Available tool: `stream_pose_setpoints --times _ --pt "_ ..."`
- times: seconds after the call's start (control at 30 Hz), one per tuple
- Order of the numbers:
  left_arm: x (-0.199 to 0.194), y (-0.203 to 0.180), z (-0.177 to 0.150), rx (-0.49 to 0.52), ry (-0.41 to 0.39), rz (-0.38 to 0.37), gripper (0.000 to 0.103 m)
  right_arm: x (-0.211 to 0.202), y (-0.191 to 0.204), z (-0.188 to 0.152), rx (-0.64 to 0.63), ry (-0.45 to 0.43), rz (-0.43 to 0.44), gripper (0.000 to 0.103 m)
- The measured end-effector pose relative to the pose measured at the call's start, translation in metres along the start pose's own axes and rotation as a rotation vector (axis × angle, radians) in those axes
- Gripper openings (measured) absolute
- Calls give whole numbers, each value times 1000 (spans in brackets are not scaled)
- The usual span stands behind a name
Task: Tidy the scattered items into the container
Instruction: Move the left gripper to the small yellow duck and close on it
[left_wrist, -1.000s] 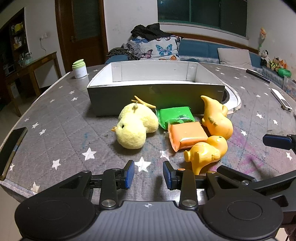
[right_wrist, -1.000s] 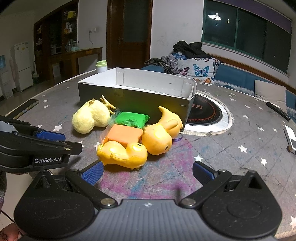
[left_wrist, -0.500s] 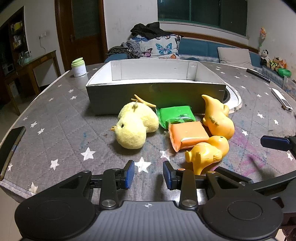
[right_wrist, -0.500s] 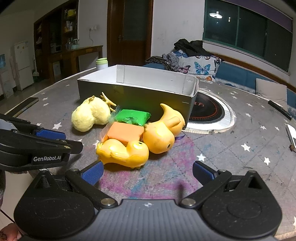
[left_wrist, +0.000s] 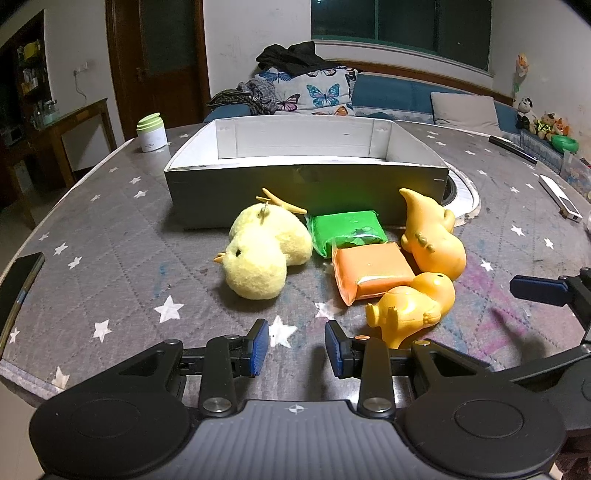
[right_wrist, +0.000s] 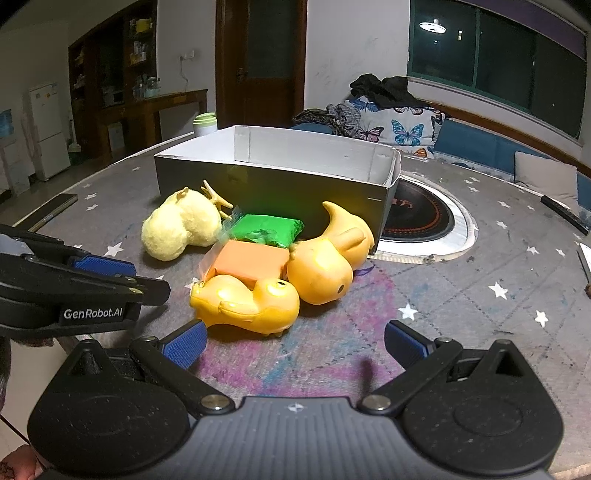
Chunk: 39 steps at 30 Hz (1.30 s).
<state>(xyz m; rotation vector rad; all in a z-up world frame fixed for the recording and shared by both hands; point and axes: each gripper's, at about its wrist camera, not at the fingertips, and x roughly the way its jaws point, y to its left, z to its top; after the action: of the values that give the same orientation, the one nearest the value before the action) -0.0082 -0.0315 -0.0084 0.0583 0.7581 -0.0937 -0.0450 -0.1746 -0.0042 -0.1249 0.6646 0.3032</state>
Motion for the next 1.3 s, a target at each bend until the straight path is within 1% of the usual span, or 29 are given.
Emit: stream_pose_setpoints --times 0.23,0.53,0.6,0.63,0.7,0.77,0.8,0.93,1.07,1.17,1.3 --pt "-2 0 4 6 0 -47 36 4 1 -1 -11 1 25 103" --pt "-9 -9 8 40 -15 -142 36 11 5 -1 -20 3 78 102" --pt "-11 -11 10 47 -22 -168 36 12 6 -1 -21 4 90 100" --pt "-11 -11 11 49 -24 -181 36 13 6 -1 -22 4 96 95" --pt "-12 -13 12 56 -27 -204 36 15 7 0 -23 4 108 95" --pt "-12 -13 13 63 -31 -225 36 17 8 0 -24 5 120 90" --pt "-12 -13 14 65 -30 -243 36 17 9 0 -25 5 126 89" --pt "-9 -10 20 57 -6 -329 36 20 8 -2 -29 12 133 84" --pt "-2 -9 25 37 34 -407 36 20 8 -2 -34 4 139 81" --pt "4 -11 27 31 62 -444 36 21 7 -3 -38 1 146 81" --pt "8 -14 29 37 79 -455 38 22 7 -3 -45 -5 148 81"
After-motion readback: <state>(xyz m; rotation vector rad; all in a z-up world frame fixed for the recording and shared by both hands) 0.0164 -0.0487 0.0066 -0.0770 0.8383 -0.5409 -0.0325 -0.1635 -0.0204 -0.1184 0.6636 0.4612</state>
